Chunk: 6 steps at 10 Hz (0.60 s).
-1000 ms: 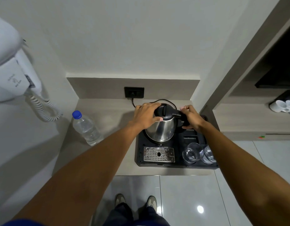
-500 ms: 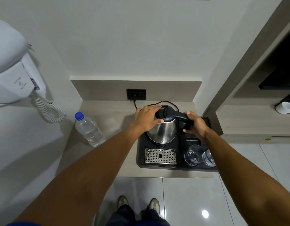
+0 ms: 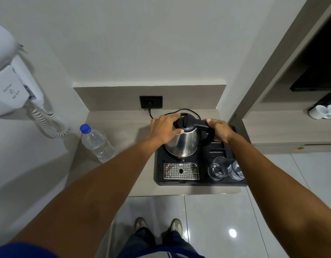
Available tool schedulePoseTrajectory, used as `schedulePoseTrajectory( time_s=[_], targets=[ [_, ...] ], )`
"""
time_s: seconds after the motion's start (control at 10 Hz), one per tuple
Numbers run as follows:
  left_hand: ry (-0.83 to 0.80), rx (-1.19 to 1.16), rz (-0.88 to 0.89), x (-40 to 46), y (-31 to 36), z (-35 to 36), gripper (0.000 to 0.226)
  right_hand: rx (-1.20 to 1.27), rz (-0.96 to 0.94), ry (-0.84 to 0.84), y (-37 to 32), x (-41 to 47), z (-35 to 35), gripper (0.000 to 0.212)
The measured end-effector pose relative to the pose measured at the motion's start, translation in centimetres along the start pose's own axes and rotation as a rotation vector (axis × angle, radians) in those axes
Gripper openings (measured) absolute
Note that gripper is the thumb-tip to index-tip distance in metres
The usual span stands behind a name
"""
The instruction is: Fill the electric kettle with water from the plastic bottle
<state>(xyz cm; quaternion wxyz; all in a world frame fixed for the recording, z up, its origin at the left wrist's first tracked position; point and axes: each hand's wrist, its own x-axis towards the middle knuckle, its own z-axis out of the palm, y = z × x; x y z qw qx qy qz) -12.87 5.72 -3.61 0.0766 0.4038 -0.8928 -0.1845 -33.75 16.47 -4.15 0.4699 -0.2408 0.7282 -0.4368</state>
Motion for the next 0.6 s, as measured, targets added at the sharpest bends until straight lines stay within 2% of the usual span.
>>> schedulePoseTrajectory(
  time_s=[0.1,0.2,0.3,0.4,0.5,0.6],
  targets=[
    [-0.009,0.001,0.002,-0.2,0.2,0.1,0.072,0.026,-0.038,0.007,0.4,-0.1,0.4,0.033],
    [-0.008,-0.003,-0.003,-0.4,0.3,0.1,0.071,-0.133,-0.091,0.044,0.8,0.2,0.8,0.042],
    [-0.023,0.035,0.008,-0.5,0.4,-0.4,0.071,-0.441,-0.128,0.067,0.2,0.1,0.6,0.047],
    [-0.158,0.204,0.159,-0.1,0.6,-2.5,0.074,-0.875,-0.134,0.067,-2.3,-0.5,0.5,0.053],
    [-0.166,0.293,0.196,2.0,0.6,-7.1,0.079,-0.978,-0.229,0.124,-7.4,-1.5,0.6,0.065],
    [0.039,0.368,0.171,5.3,1.3,-16.6,0.079,-0.939,-0.505,0.305,-16.2,-3.2,0.0,0.076]
  ],
)
